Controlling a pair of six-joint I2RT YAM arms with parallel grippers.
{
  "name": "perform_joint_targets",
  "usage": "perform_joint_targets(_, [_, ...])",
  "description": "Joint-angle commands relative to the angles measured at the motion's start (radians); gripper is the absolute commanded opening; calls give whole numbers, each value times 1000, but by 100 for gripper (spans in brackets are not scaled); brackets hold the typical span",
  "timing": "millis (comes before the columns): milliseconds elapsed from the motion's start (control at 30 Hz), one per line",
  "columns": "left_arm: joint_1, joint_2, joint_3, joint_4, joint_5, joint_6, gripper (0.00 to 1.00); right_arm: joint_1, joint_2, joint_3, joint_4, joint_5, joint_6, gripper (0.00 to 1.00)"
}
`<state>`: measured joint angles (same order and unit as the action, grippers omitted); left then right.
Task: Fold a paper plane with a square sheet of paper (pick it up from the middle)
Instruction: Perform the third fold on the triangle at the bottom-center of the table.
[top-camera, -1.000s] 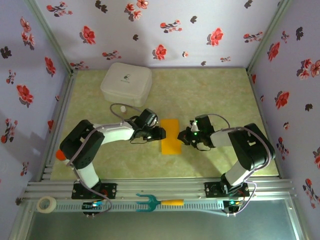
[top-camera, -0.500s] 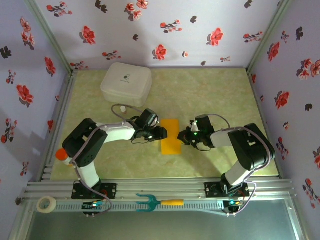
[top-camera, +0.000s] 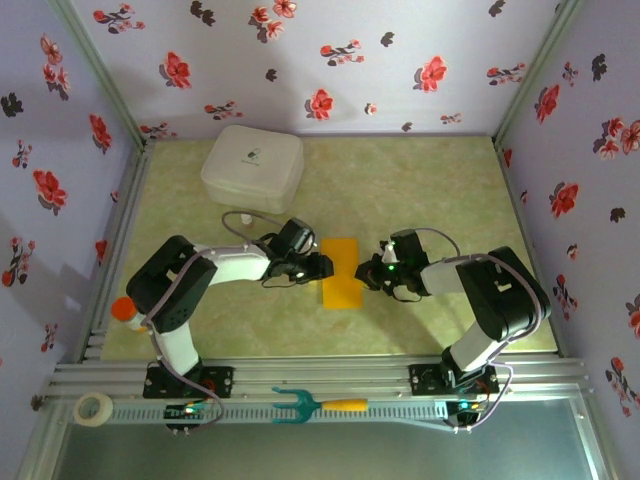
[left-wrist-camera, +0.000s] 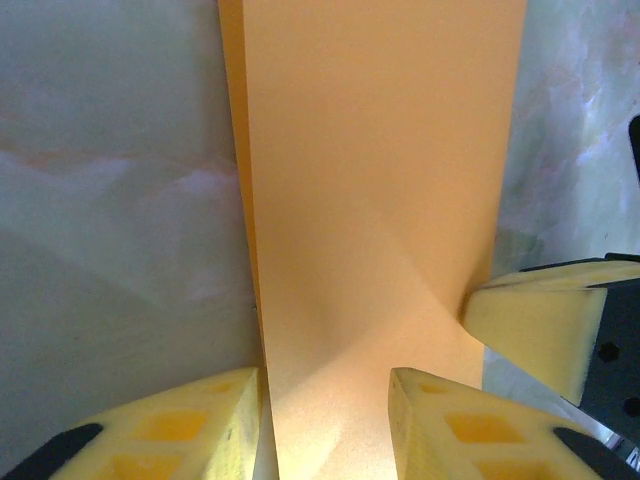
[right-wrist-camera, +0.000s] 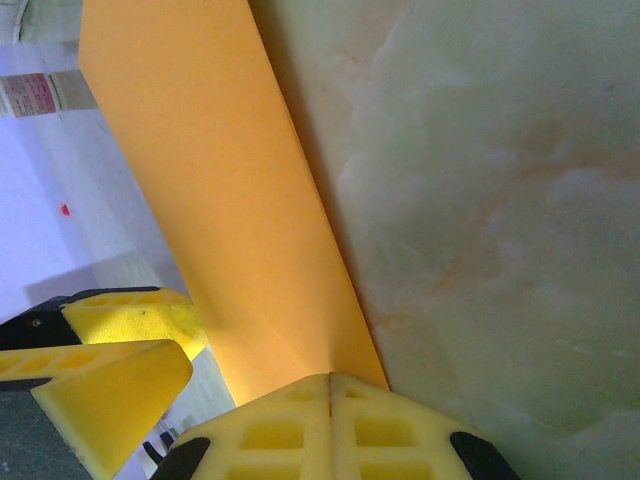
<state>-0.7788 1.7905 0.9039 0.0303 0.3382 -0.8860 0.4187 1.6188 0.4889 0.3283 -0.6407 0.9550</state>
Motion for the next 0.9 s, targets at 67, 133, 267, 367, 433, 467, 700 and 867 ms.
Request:
perform_joint_targets(67, [7, 17, -16, 23, 25, -19, 37, 1, 27, -22, -48, 55, 18, 7])
perform_joint_targets(133, [7, 11, -21, 28, 24, -21, 37, 0, 26, -20, -55, 57, 15, 7])
perform_joint_targets(267, [12, -1, -25, 31, 23, -20, 35, 0, 24, -19, -57, 58, 16, 7])
perform_joint_targets(367, [22, -14, -39, 44, 27, -23, 33, 0, 24, -17, -57, 59, 17, 7])
perform_joint_targets(433, [28, -25, -56, 75, 35, -35, 33, 0, 25, -16, -60, 59, 16, 7])
perform_joint_targets(467, [30, -27, -60, 85, 39, -38, 33, 0, 24, -15, -62, 59, 14, 7])
perform_joint_targets(700, [39, -25, -80, 131, 69, -54, 31, 0, 25, -11, -64, 62, 18, 7])
perform_joint_targets(867, [42, -25, -84, 148, 78, -63, 29, 0, 21, -11, -71, 62, 14, 7])
